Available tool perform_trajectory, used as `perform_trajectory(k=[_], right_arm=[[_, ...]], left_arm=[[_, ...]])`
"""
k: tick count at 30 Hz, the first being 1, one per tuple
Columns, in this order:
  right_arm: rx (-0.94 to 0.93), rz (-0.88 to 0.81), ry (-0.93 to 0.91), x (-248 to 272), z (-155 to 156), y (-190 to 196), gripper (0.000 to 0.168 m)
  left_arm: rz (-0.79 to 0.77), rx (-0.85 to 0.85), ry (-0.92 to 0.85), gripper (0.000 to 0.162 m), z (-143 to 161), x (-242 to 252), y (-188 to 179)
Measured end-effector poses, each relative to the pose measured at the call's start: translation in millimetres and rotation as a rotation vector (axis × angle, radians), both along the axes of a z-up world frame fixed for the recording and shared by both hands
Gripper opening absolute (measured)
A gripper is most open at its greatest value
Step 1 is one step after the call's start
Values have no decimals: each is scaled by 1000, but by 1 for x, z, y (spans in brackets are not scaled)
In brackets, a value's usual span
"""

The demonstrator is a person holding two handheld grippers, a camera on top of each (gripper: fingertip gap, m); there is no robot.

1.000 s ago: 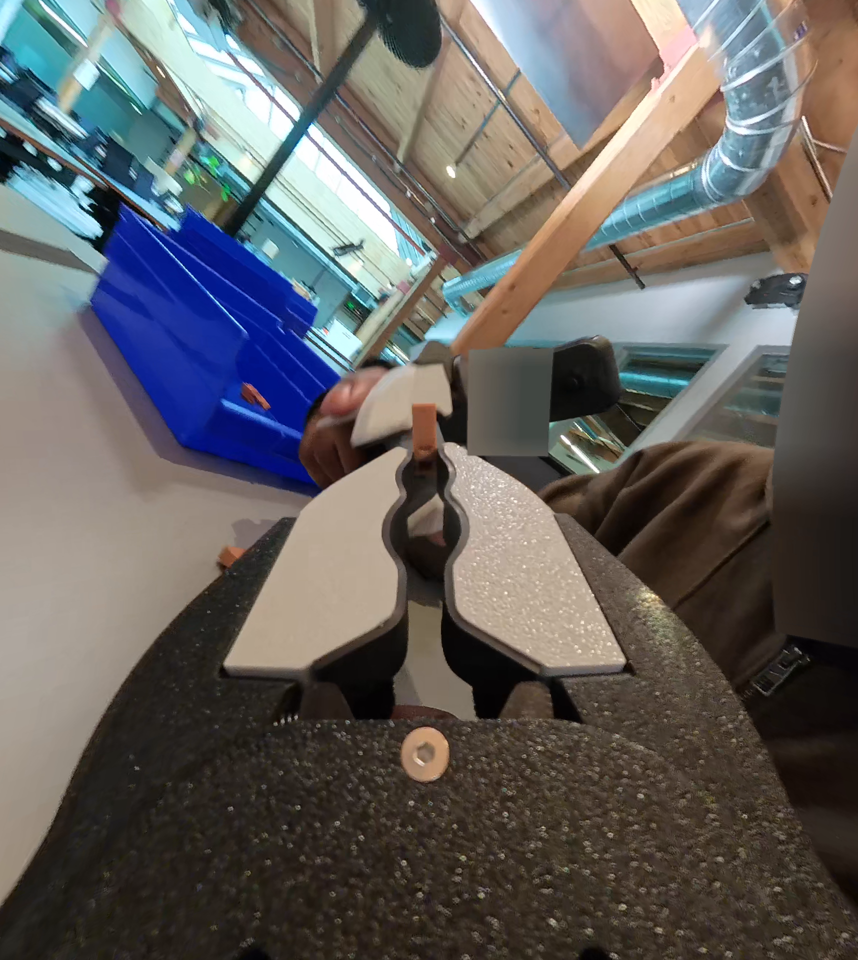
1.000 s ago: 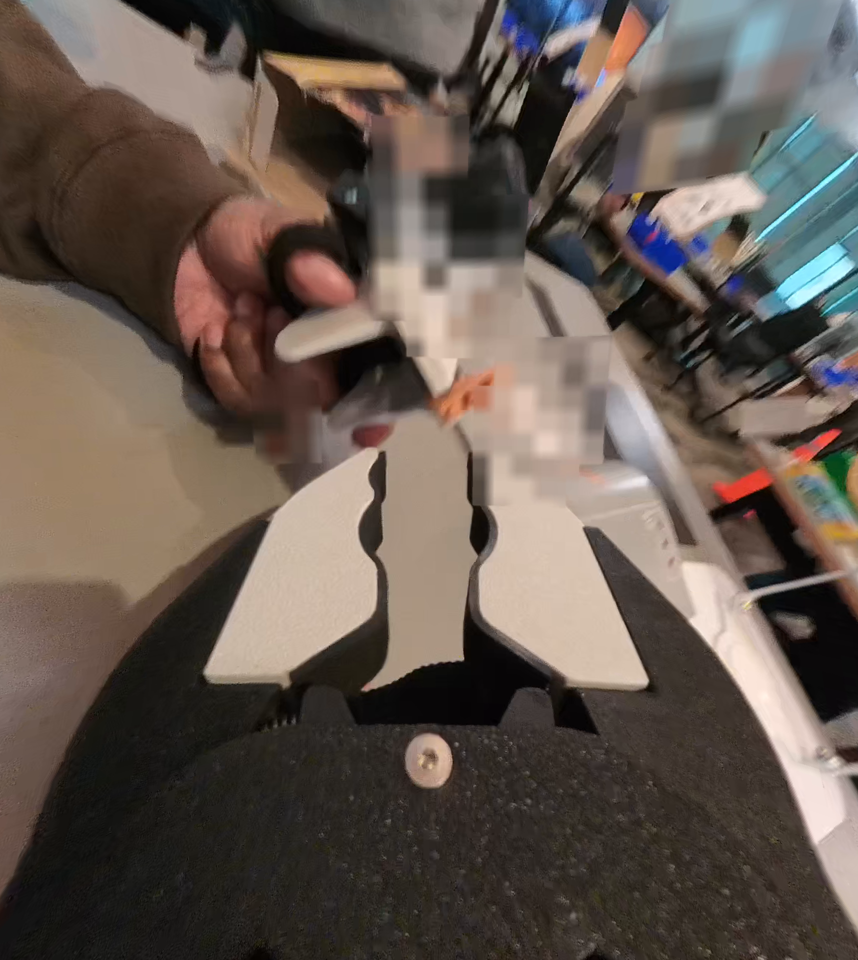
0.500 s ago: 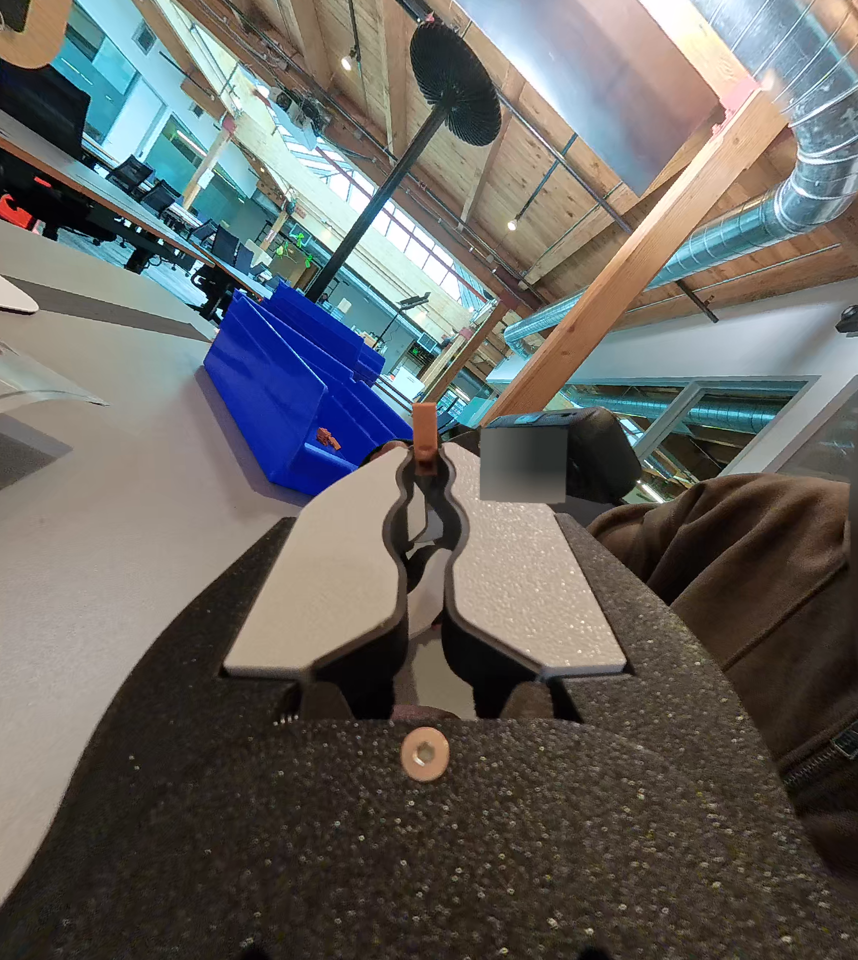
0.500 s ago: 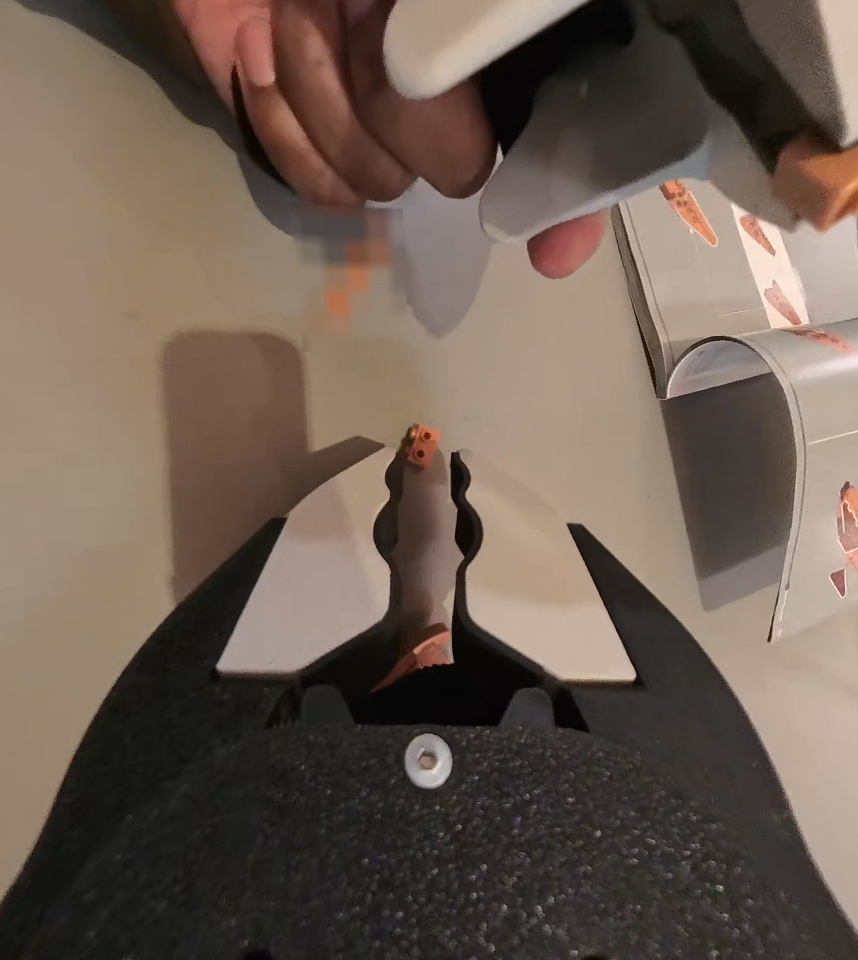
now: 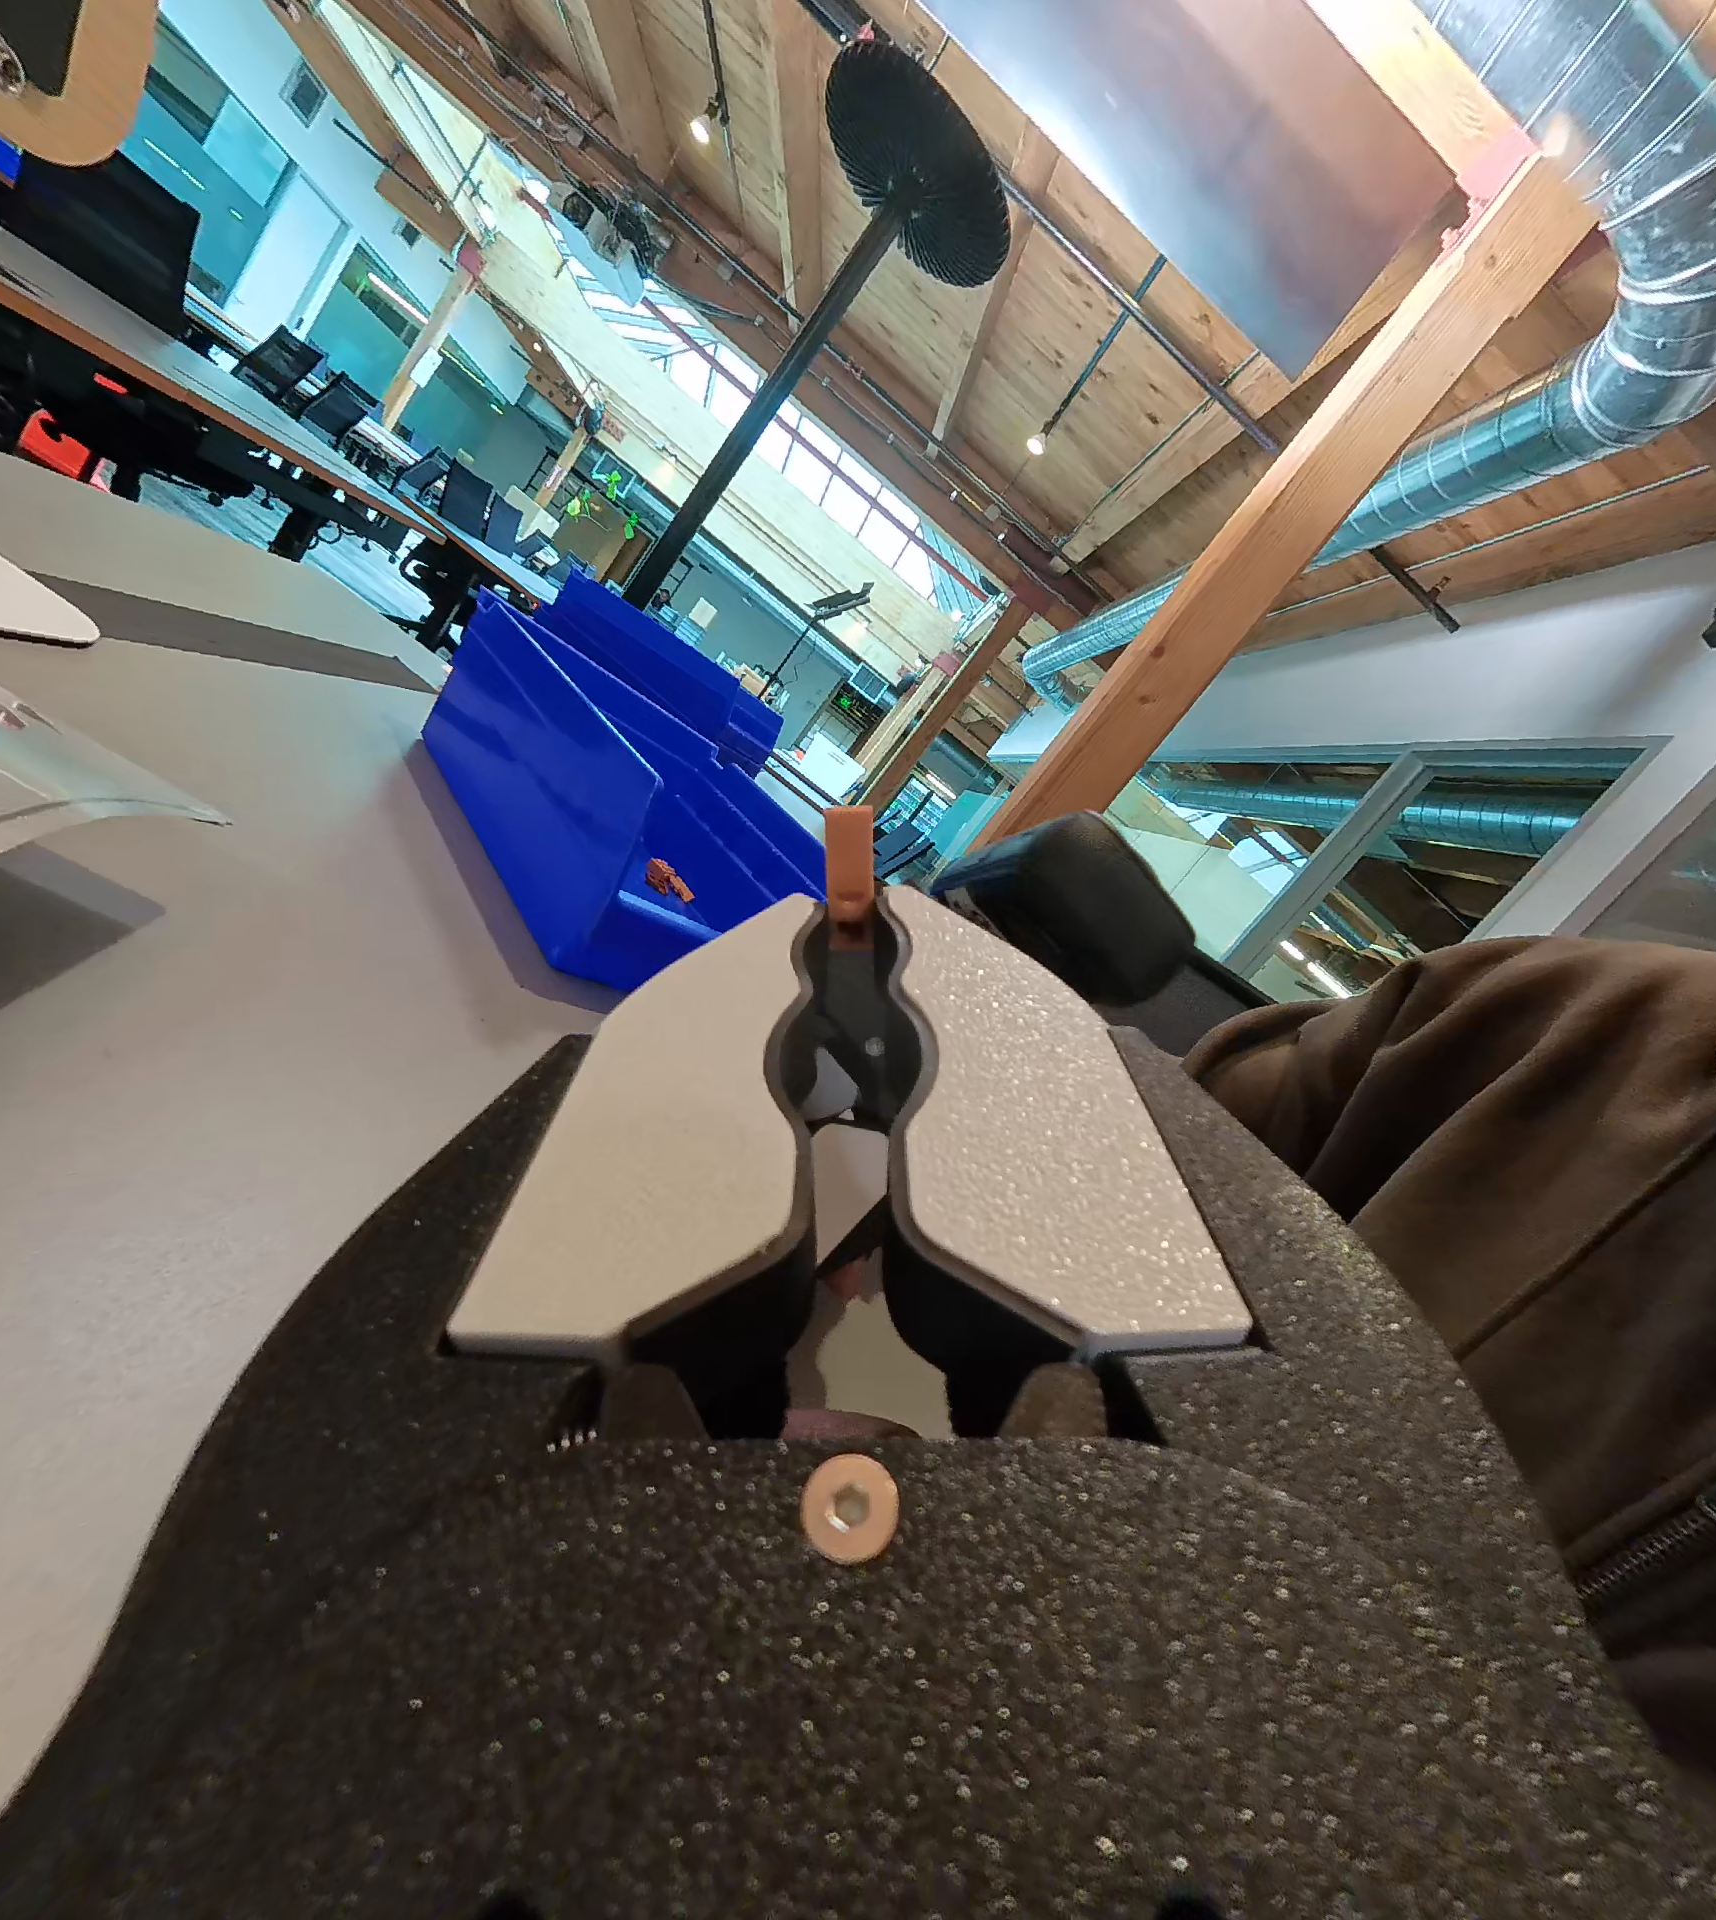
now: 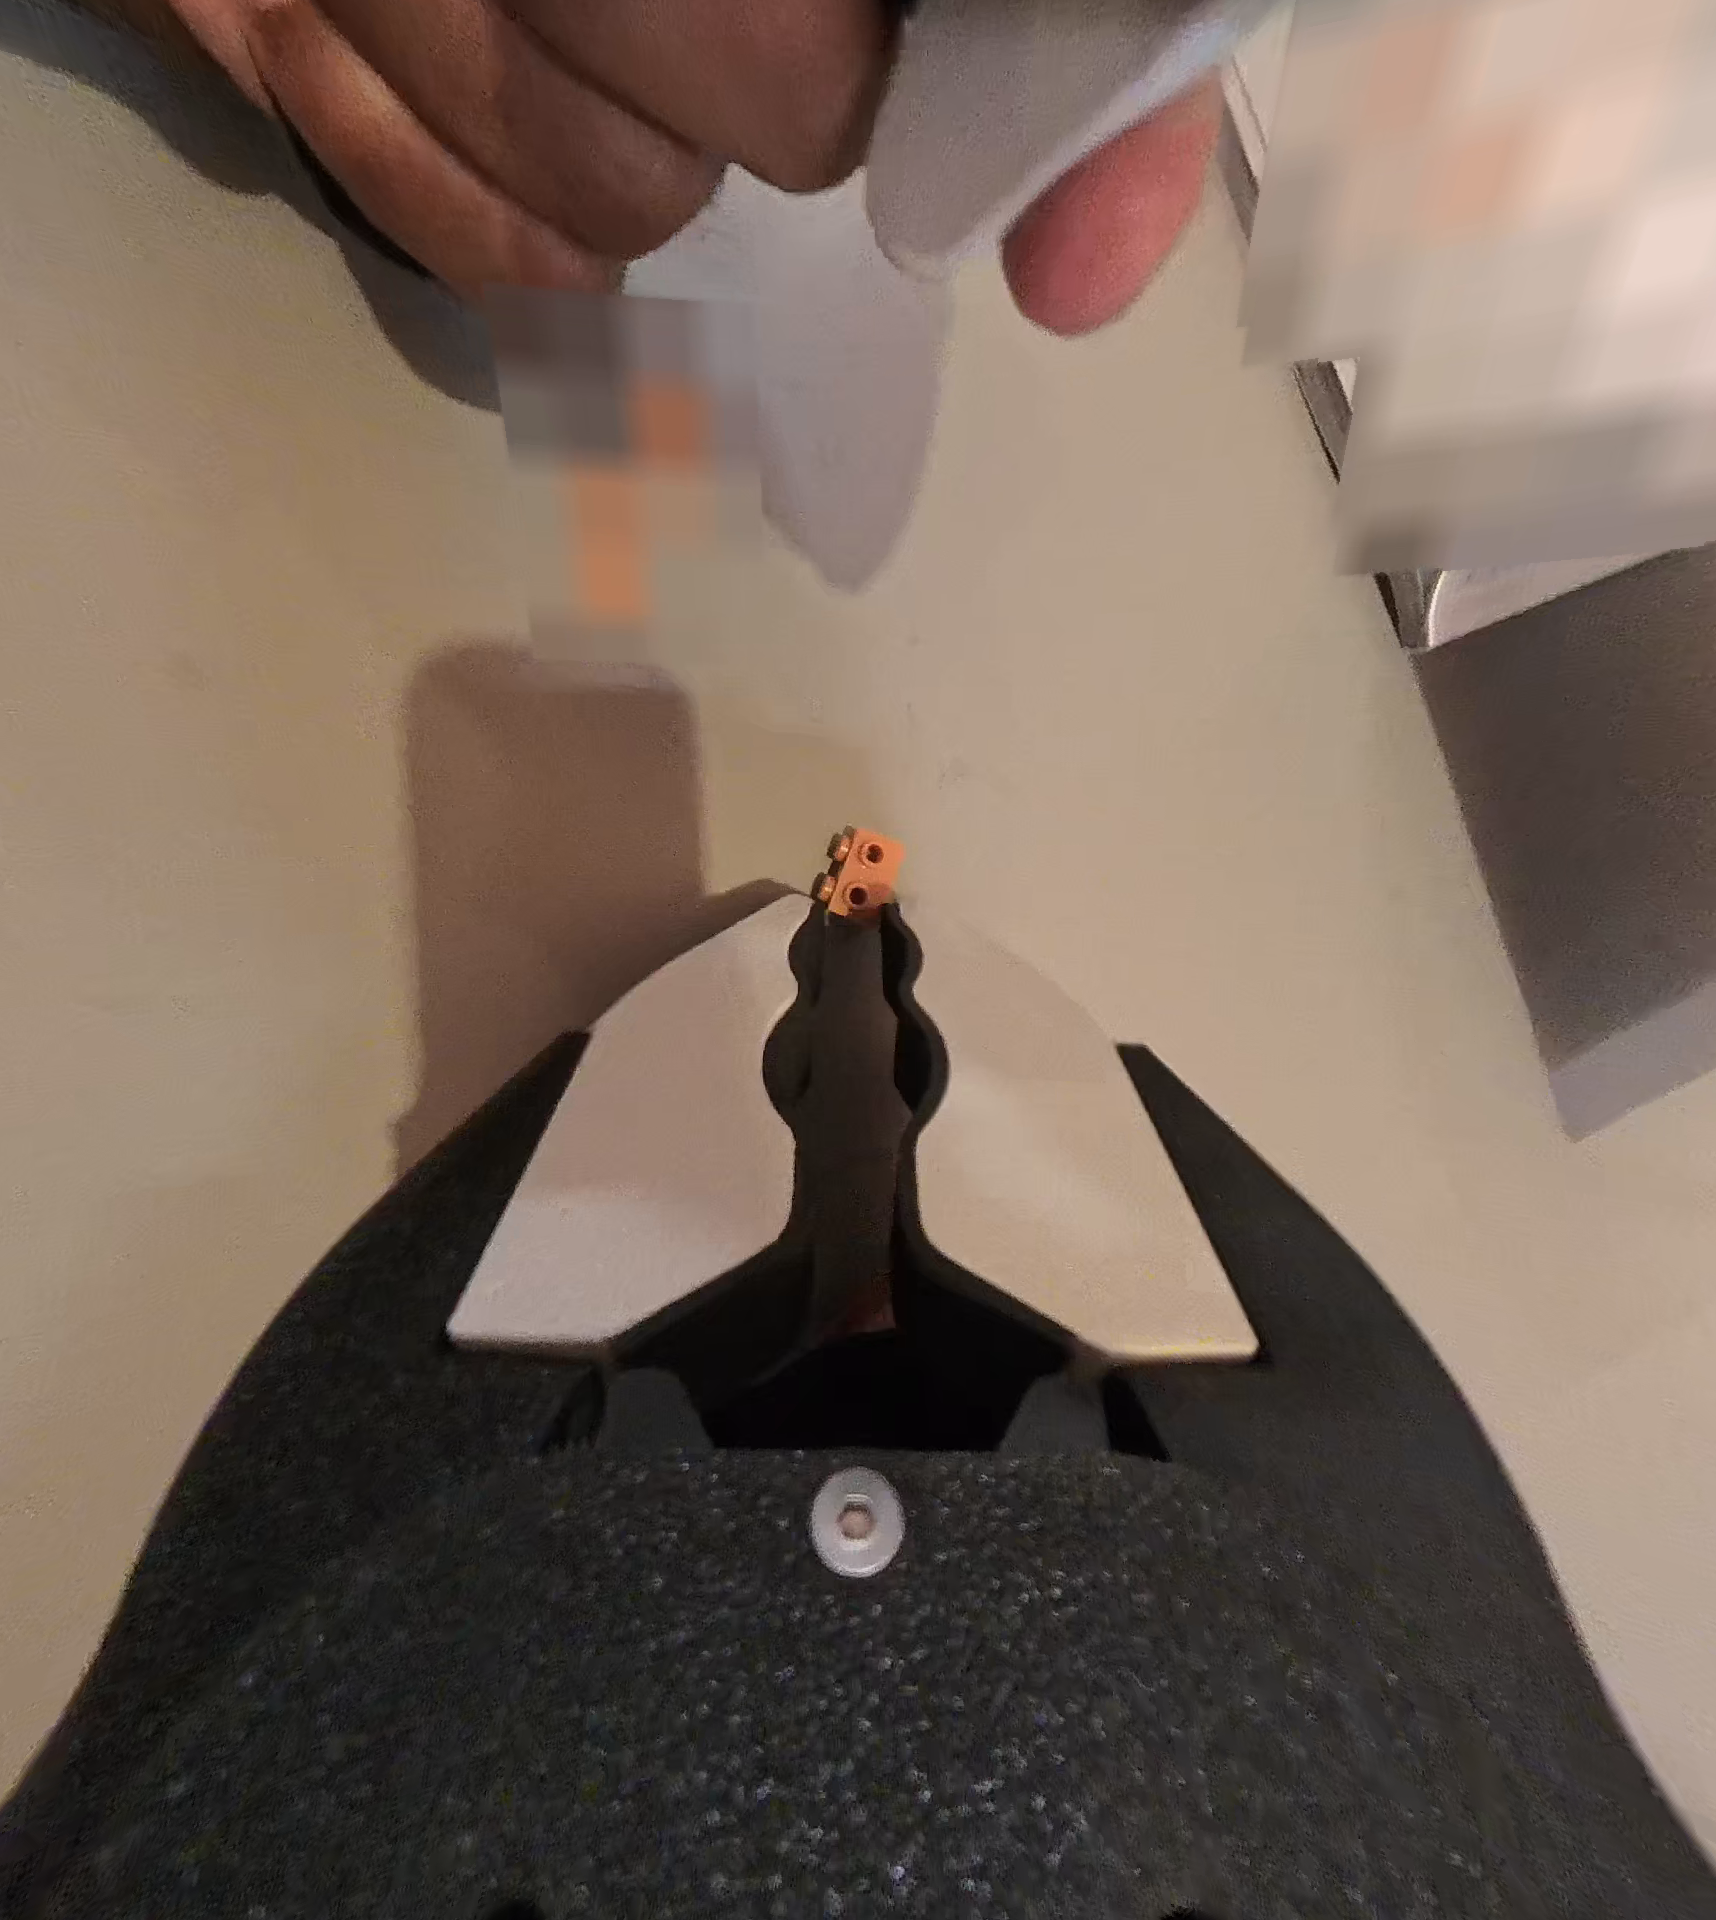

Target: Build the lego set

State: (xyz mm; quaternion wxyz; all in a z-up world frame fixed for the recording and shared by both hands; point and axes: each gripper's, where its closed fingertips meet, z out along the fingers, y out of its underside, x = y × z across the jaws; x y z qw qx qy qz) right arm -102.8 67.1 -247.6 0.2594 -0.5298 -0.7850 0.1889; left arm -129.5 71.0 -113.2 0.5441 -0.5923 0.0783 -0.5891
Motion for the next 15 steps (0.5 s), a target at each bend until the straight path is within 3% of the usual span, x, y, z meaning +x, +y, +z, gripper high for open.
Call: perform_trajectory(k=[6,12,15], right_arm=[[-135,-68,59,7,6,-4,10],[-123,-30,18,16,2,-11,10],[-254,-5,42,15,10,-25,10]], left_arm=[[7,11,-6,8,4,-3,-1],[1,11,-3,8,3,-2,-1],[-2,12,-2,8,3,-1,-1]])
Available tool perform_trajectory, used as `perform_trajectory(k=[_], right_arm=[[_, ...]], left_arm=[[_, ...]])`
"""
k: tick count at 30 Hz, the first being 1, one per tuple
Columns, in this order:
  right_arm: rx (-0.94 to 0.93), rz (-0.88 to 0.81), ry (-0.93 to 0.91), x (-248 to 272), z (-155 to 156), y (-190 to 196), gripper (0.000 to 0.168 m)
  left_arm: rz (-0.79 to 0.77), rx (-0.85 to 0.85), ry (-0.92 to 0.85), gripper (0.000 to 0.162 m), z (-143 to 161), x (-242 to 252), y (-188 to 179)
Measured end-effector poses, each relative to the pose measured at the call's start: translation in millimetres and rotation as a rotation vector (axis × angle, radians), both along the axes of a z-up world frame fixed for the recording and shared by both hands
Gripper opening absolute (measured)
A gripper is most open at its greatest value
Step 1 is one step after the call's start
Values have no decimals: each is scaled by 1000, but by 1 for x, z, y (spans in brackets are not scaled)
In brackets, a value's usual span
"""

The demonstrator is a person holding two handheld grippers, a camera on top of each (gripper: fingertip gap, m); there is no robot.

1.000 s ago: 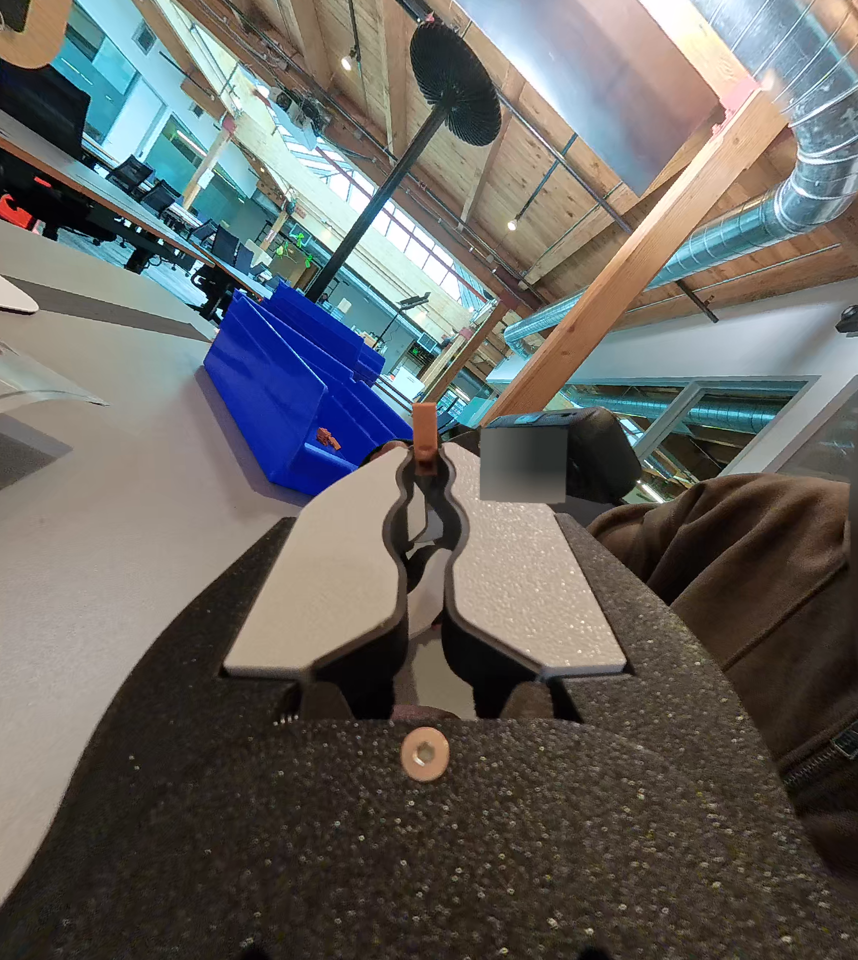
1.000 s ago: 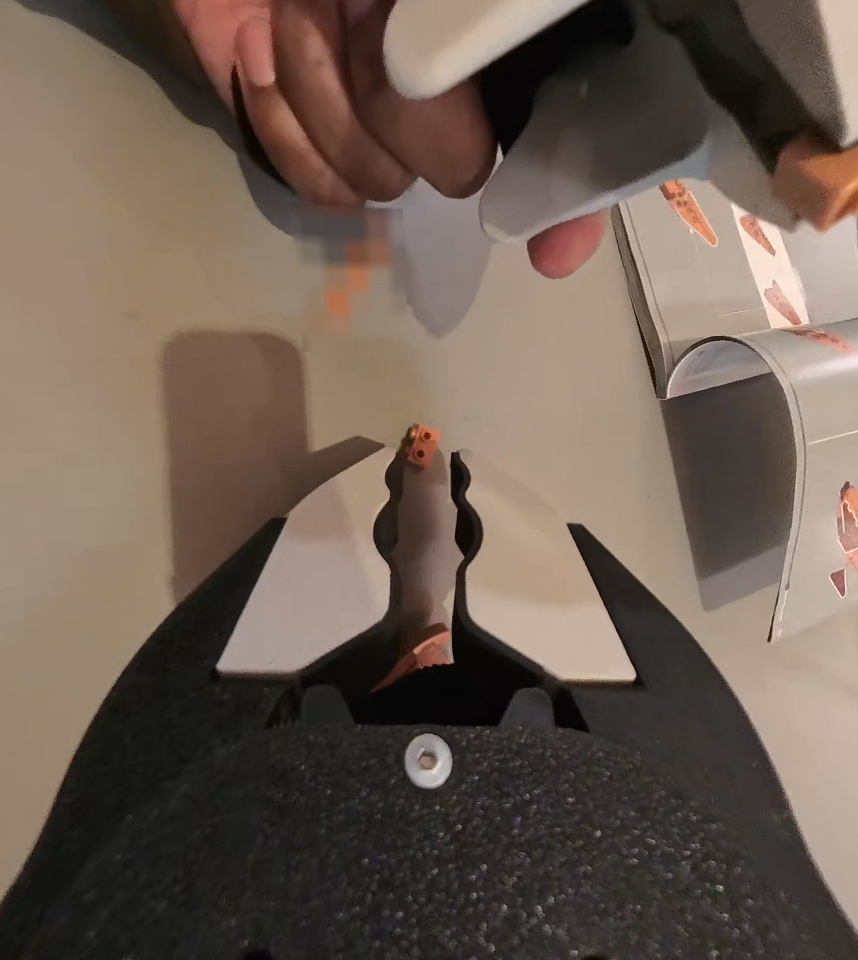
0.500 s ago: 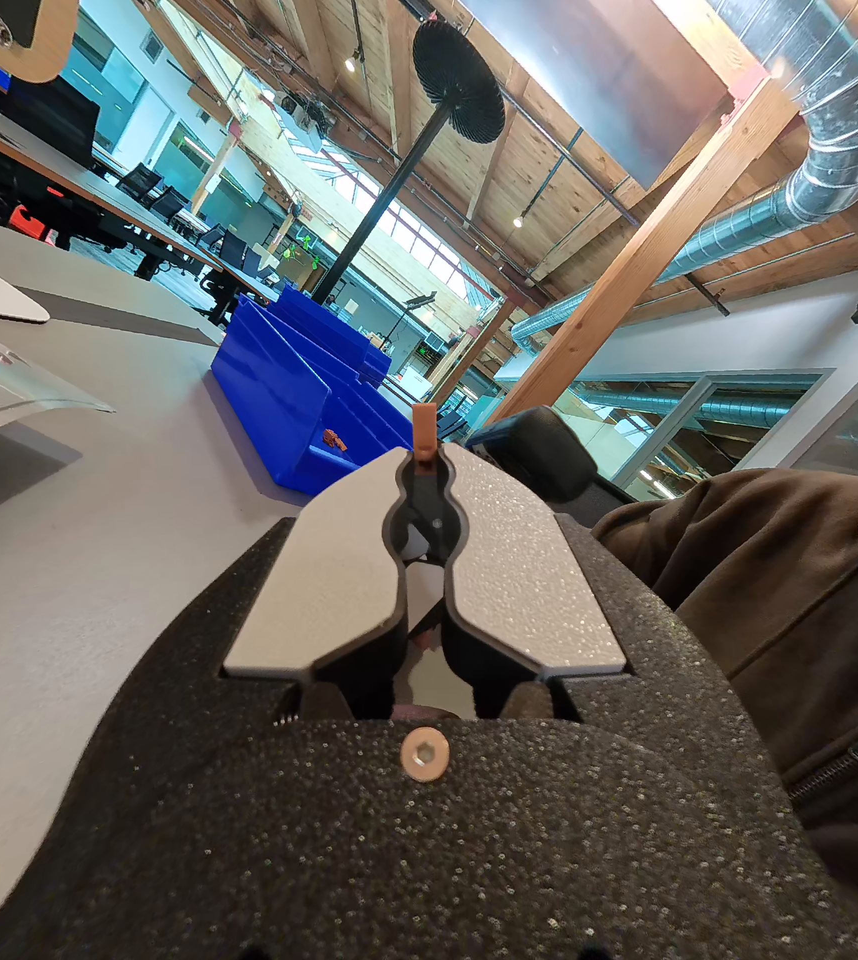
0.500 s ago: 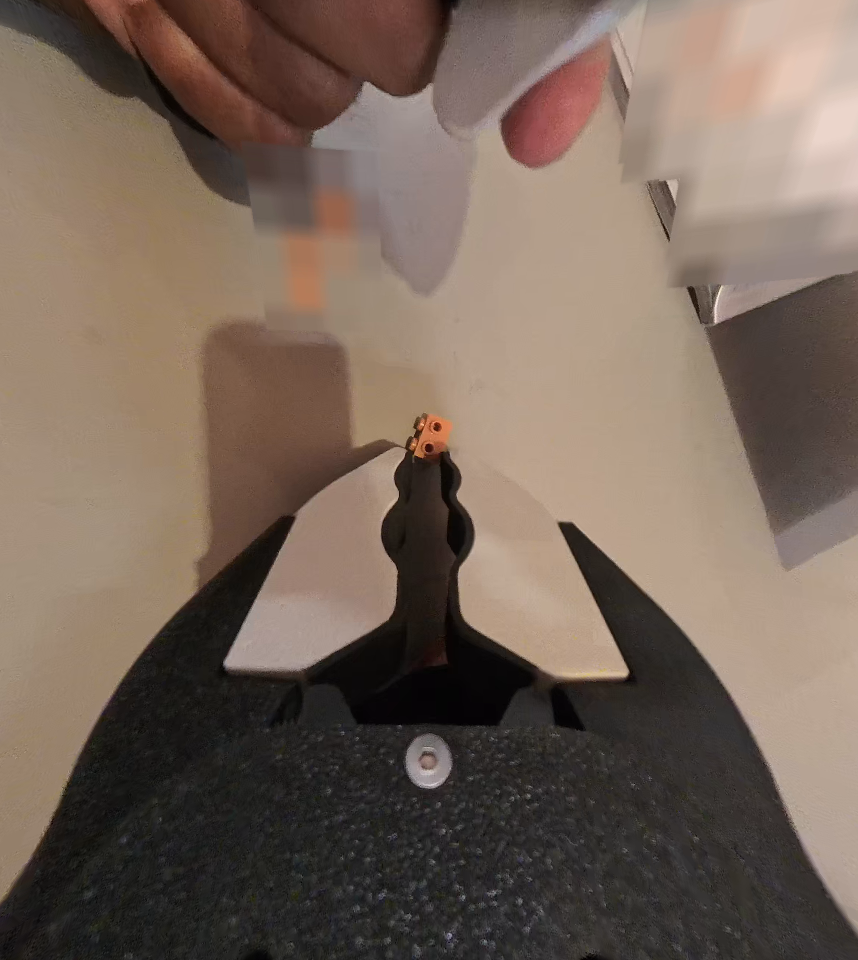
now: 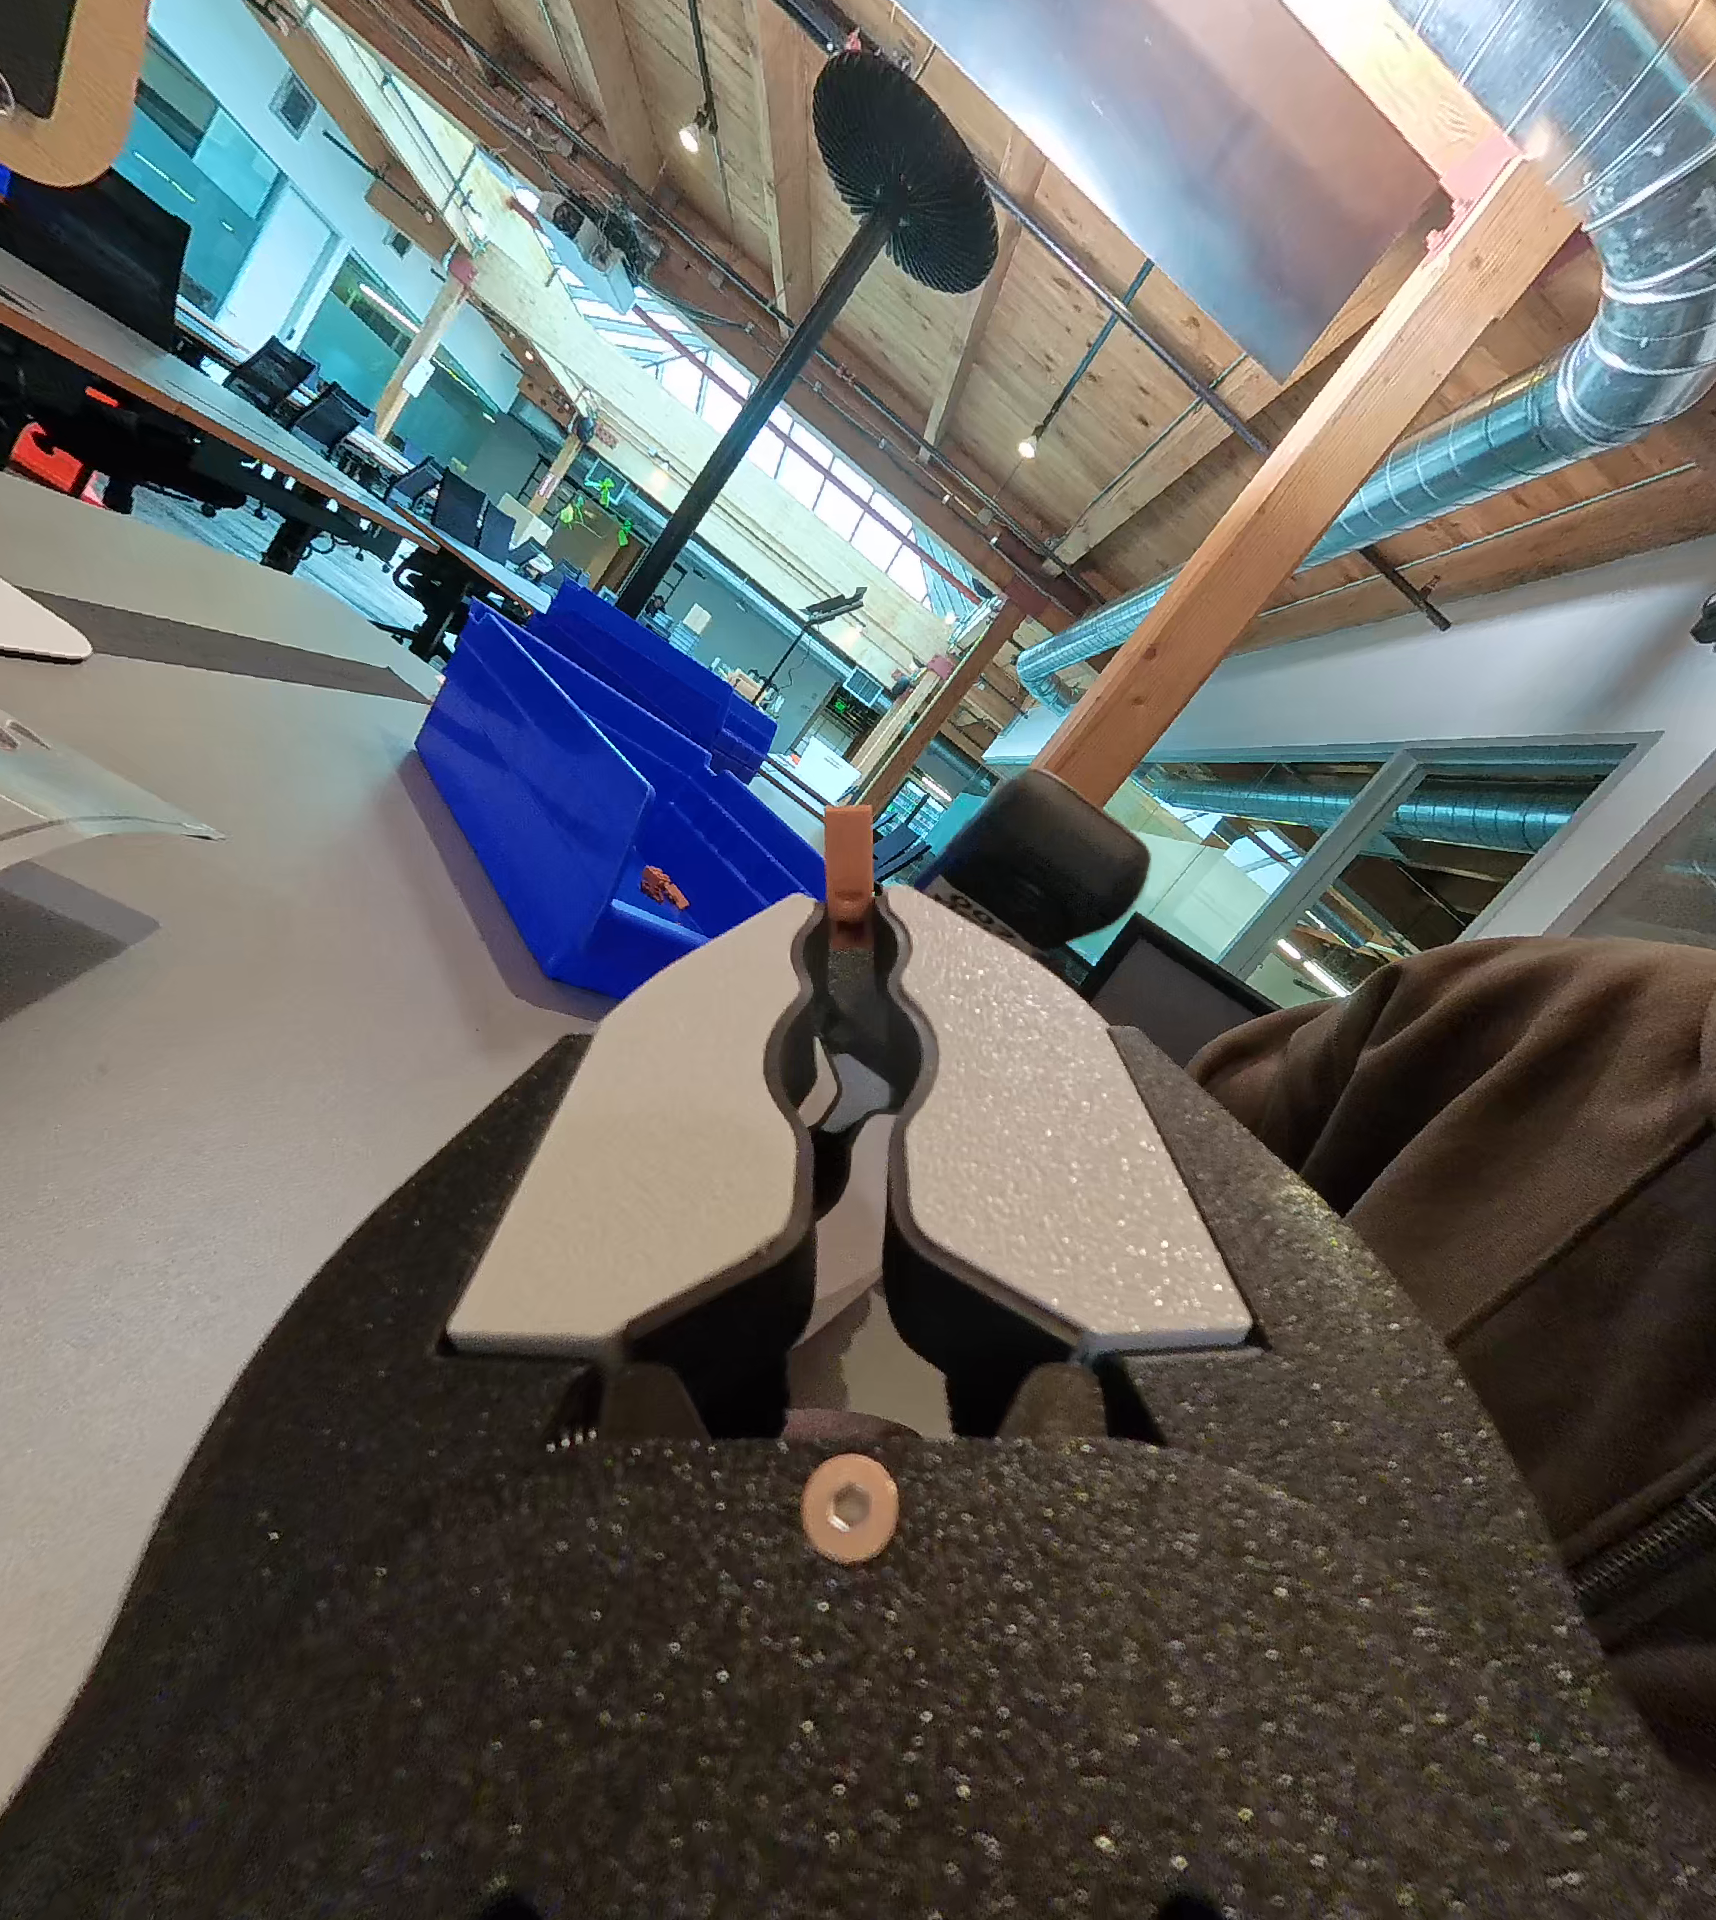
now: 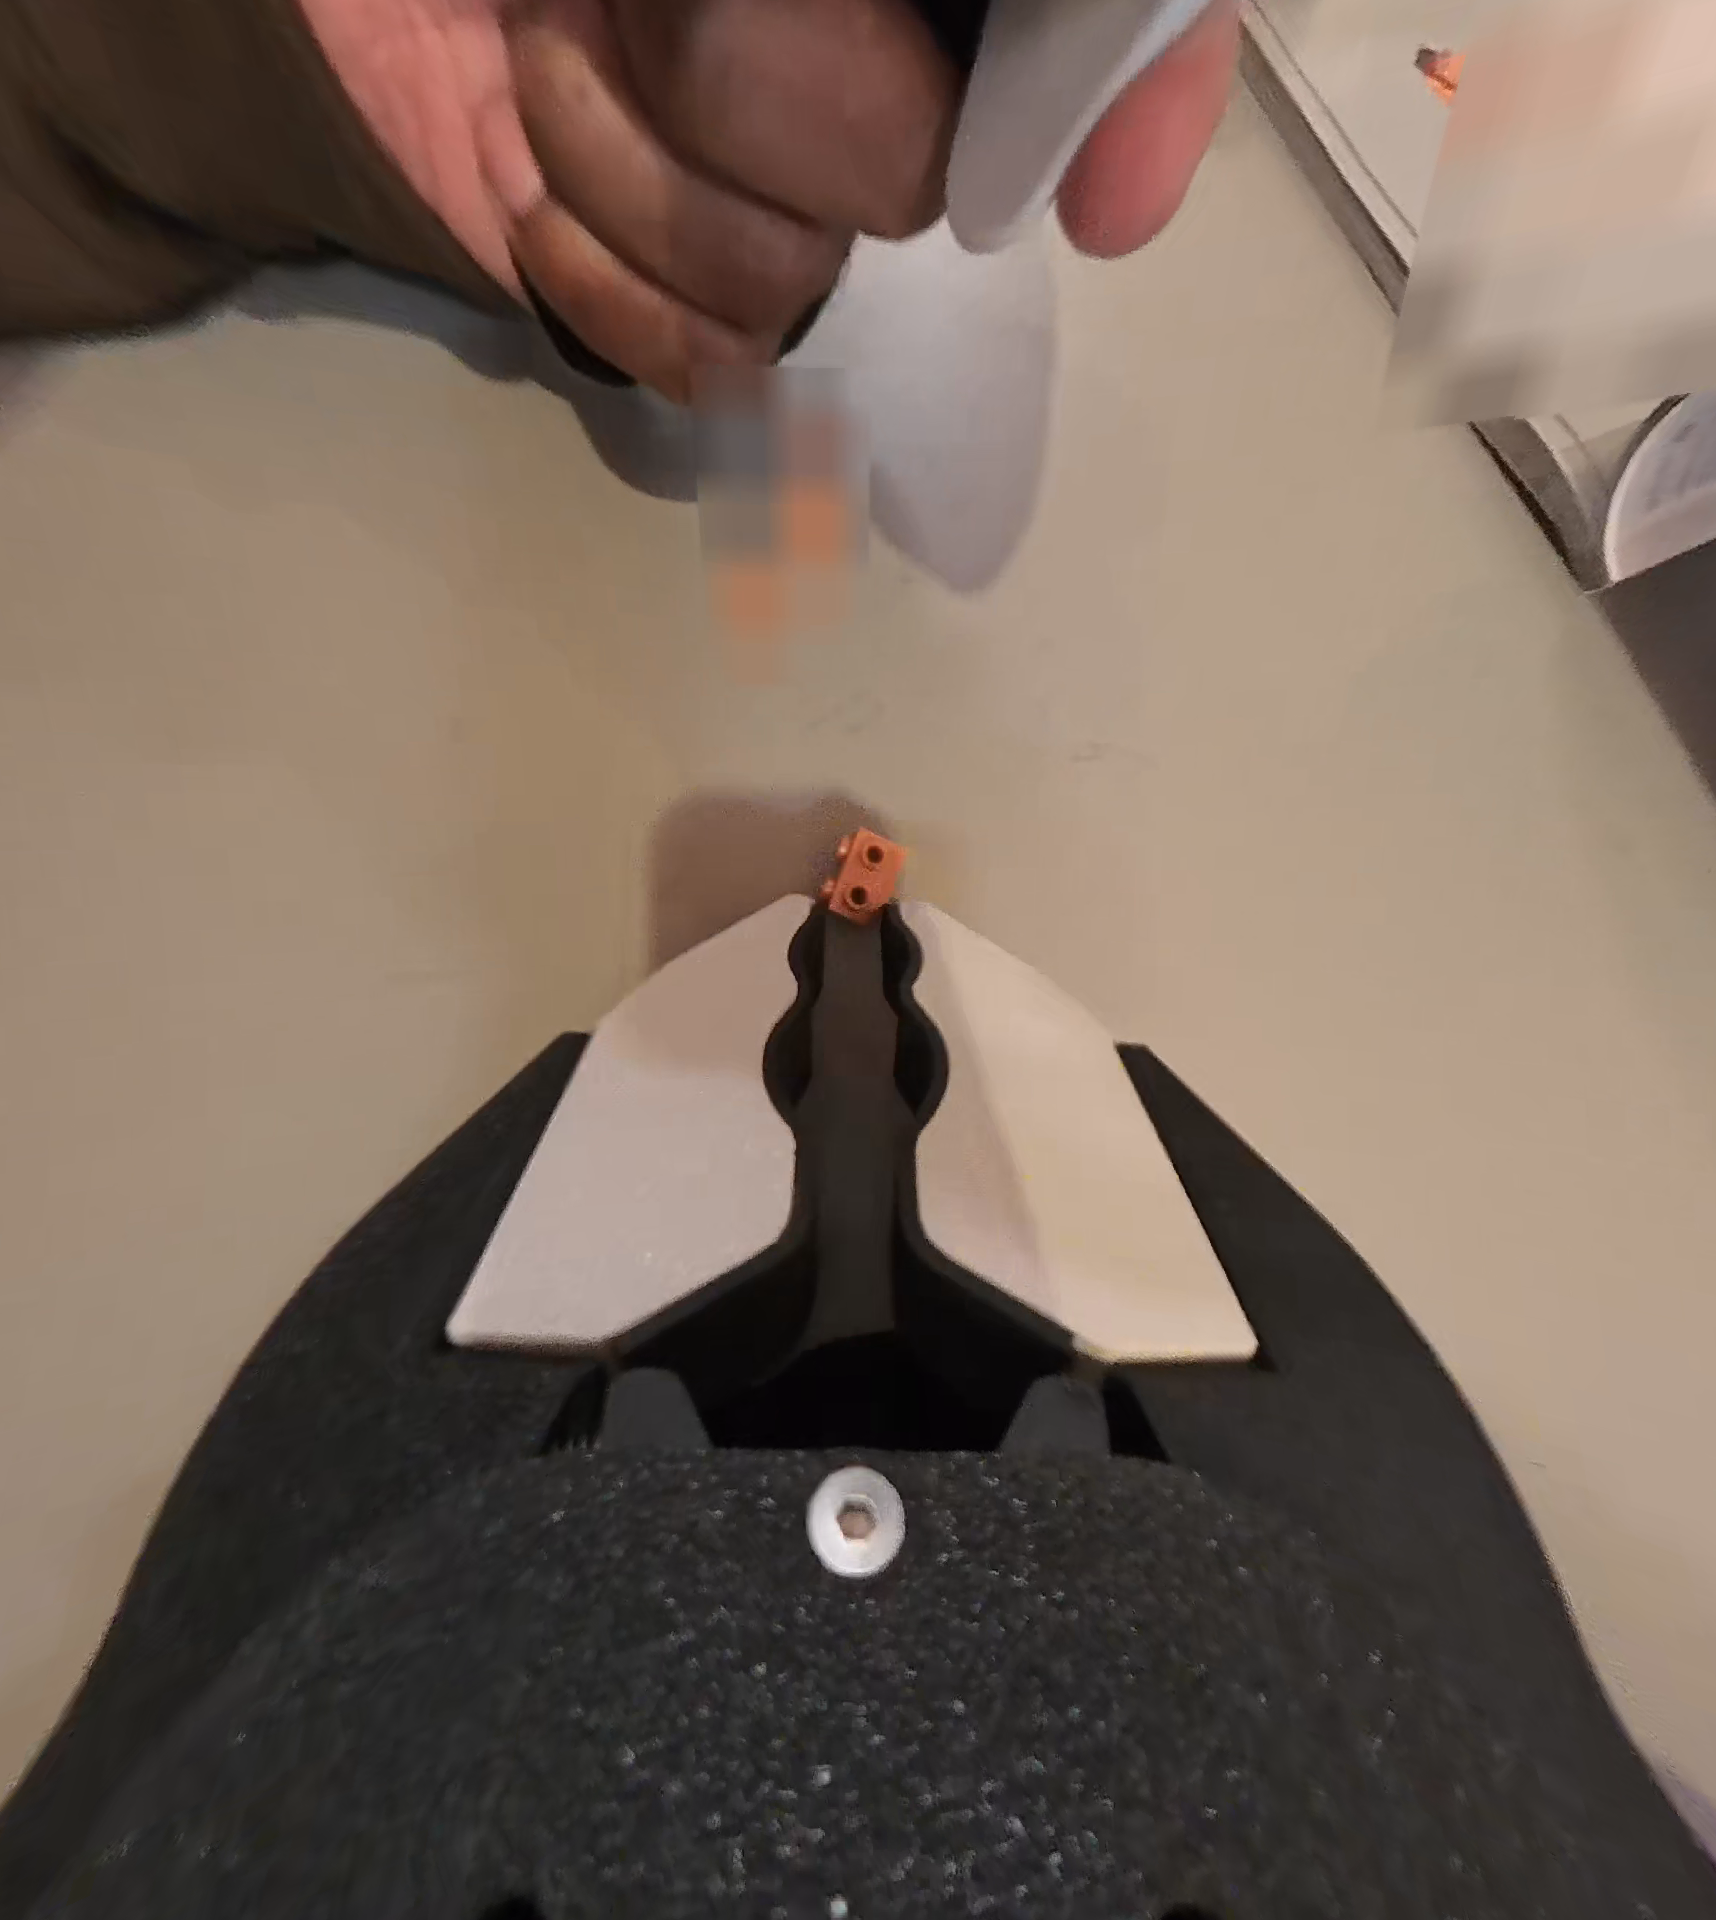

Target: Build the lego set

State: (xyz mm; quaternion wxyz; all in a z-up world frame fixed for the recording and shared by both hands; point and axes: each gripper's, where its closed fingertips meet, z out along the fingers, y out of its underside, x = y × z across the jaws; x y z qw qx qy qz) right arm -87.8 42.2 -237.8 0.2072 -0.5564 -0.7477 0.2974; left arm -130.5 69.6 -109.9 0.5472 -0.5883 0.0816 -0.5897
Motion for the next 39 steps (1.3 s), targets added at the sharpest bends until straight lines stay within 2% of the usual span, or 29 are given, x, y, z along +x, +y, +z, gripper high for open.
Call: perform_trajectory(k=[7,28,33,39], right_arm=[[0,-10,-26,3,-9,5,10],[97,-33,-2,8,1,20,16],[83,-56,-41,14,1,14,16],[156,-73,-32,9,-4,4,17]], left_arm=[[-1,0,-2,8,0,0,0],[9,4,-3,8,1,-1,0],[13,7,0,8,2,-2,0],[14,1,1,8,0,-2,1]])
